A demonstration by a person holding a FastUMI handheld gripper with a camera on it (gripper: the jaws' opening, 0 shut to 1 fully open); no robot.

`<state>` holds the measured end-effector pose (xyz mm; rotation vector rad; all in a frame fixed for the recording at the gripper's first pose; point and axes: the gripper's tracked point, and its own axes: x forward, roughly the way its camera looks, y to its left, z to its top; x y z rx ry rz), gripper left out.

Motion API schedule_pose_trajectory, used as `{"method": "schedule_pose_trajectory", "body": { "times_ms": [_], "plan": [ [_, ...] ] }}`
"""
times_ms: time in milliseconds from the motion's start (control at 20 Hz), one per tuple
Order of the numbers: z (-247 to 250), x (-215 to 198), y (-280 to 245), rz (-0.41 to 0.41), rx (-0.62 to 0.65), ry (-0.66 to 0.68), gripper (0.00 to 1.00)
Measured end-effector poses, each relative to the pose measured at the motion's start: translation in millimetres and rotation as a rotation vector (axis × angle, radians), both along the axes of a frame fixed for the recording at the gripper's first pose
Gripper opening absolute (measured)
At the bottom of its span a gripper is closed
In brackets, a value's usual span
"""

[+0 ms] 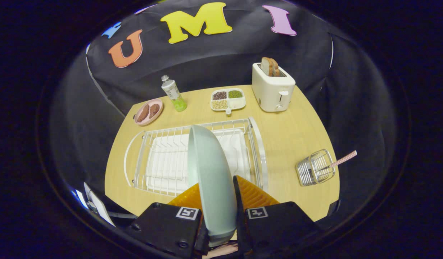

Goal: Take the plate from the dish rack, then take the spoon from the basket and place it into the plate.

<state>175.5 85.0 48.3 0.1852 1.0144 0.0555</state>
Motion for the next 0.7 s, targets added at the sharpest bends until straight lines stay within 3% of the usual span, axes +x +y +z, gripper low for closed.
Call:
{"method": "schedule_pose_trajectory", "body": {
  "times_ms": [450, 700],
  "plan": [
    [-80, -98, -3, 0.057, 0.197, 0.068, 0.35],
    [-120, -111, -5, 0.024, 0.326, 0.111, 0.35]
  ]
}}
